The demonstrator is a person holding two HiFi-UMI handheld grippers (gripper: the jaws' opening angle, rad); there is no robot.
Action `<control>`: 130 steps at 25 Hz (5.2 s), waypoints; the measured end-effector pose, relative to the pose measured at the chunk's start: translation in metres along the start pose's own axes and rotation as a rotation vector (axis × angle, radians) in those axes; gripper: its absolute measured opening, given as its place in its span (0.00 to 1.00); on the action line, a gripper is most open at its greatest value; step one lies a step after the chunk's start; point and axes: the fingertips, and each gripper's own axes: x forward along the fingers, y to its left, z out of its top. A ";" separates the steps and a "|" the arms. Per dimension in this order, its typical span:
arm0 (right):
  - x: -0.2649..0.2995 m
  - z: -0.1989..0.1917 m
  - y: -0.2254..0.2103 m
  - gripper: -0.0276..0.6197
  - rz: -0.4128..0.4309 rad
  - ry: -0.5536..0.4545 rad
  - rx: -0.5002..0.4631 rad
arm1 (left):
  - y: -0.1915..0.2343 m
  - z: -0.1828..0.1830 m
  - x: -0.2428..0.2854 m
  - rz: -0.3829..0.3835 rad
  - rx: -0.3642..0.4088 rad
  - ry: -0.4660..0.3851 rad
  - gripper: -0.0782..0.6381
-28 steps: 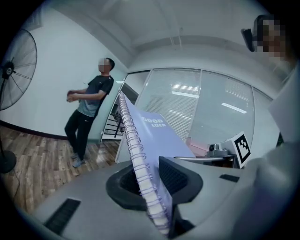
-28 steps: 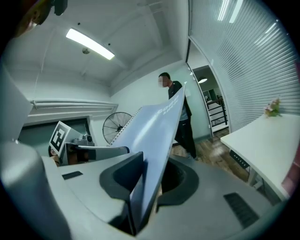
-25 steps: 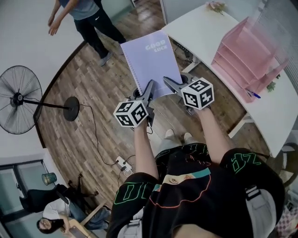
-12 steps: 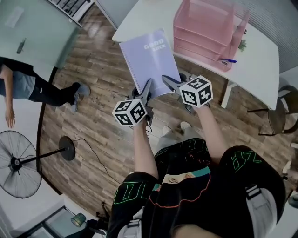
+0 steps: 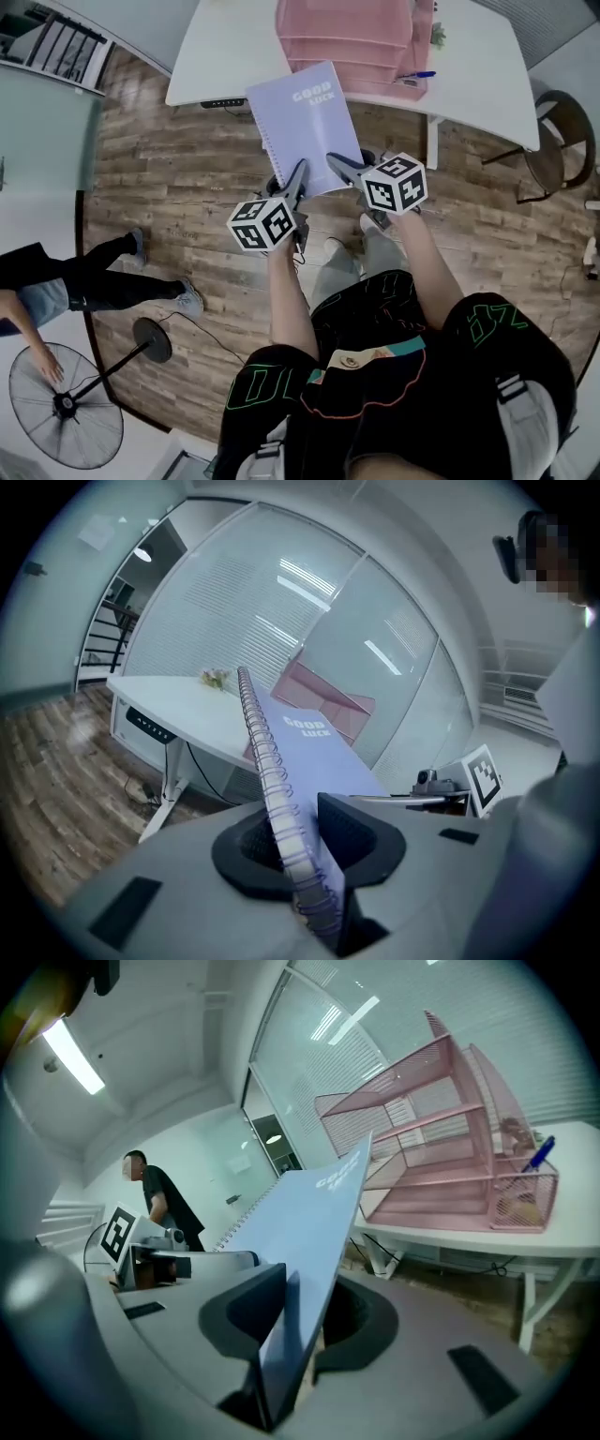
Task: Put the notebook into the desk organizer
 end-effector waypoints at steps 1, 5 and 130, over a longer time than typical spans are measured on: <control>-0.003 -0.005 -0.005 0.17 -0.016 0.001 0.016 | -0.002 -0.005 0.006 -0.015 -0.002 0.019 0.23; -0.017 -0.018 -0.025 0.18 -0.078 -0.004 0.077 | -0.012 -0.019 0.026 -0.075 0.001 0.083 0.23; 0.057 0.094 -0.140 0.07 -0.413 0.311 -0.540 | 0.036 0.084 0.192 0.107 0.569 0.356 0.10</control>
